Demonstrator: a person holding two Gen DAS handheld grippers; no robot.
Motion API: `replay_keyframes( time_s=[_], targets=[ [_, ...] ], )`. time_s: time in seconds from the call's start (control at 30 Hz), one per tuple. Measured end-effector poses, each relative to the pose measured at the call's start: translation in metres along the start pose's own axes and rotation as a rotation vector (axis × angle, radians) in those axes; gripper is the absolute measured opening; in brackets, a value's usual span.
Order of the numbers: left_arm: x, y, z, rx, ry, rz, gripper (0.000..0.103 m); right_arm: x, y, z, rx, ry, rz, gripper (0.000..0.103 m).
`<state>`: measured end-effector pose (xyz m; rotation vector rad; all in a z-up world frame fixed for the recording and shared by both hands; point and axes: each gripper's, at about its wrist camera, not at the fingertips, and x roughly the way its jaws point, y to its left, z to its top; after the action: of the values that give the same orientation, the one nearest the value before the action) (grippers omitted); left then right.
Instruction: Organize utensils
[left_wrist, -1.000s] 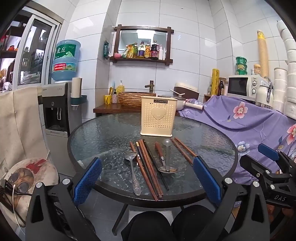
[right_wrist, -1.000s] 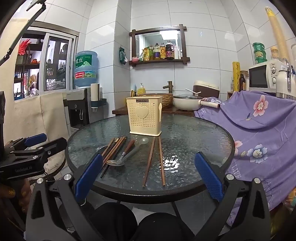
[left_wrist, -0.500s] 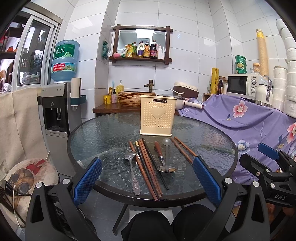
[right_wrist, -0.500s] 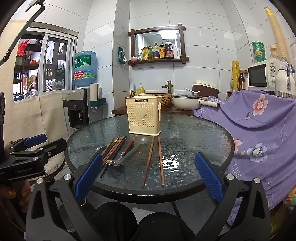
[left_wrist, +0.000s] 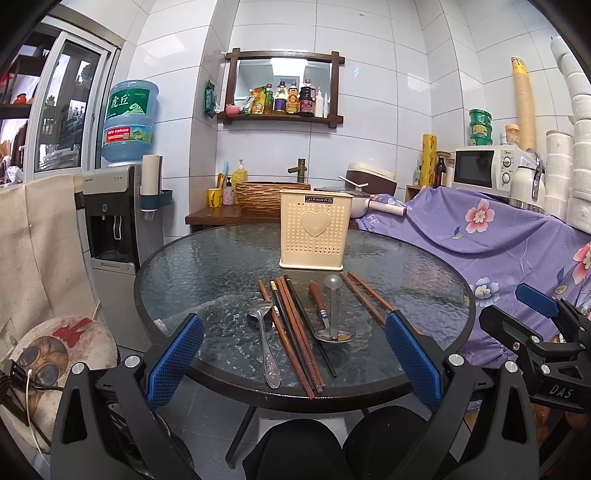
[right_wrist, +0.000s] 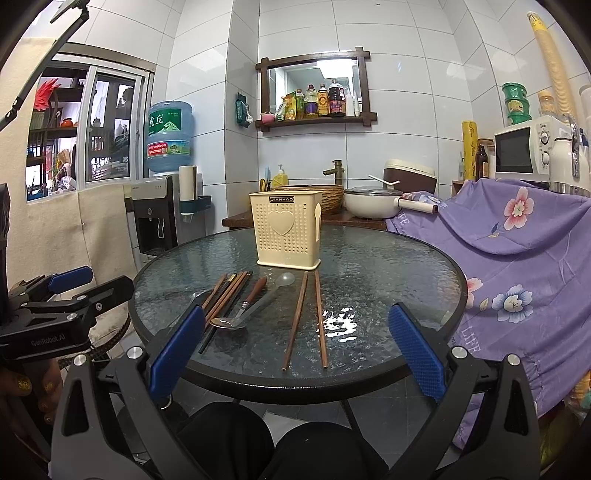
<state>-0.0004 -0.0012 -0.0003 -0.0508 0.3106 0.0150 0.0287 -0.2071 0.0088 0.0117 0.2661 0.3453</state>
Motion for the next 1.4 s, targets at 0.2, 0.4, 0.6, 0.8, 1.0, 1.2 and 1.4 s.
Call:
replay_keyframes(
  time_s=[0.2,0.4,0.6,0.8,1.0,1.2,1.4],
  targets=[
    [0.0008,0.0005,0.0005,-0.003,0.002,0.001,0.097,0.0000,-0.0003,-0.0012,0.004,0.002,0.000,0.098],
    [0.0014,-0.0012,0.0001,0.000,0.003,0.002,0.097,0.0003,-0.0003,-0.0022,0.002,0.004,0.000,0.098],
    [0.0015,-0.0012,0.0000,-0.002,0.003,0.002,0.097,0.0016,0.0000,-0.0025,0.003,0.005,0.000,0.098],
    [0.0013,-0.0012,0.0000,0.001,0.003,0.001,0.097,0.0016,-0.0002,-0.0021,0.003,0.005,0.001,0.098],
    [0.0014,-0.0013,0.0003,0.000,0.003,0.001,0.097,0.0022,0.0000,-0.0030,0.004,0.009,0.000,0.098],
    [0.0015,-0.0013,0.0002,0.000,0.004,0.002,0.097,0.0028,-0.0004,-0.0039,0.005,0.012,0.001,0.098],
    [0.0049,0.0007,-0.0018,-0.006,0.014,0.006,0.097,0.0059,-0.0007,-0.0078,0.007,0.019,0.000,0.098]
  ],
)
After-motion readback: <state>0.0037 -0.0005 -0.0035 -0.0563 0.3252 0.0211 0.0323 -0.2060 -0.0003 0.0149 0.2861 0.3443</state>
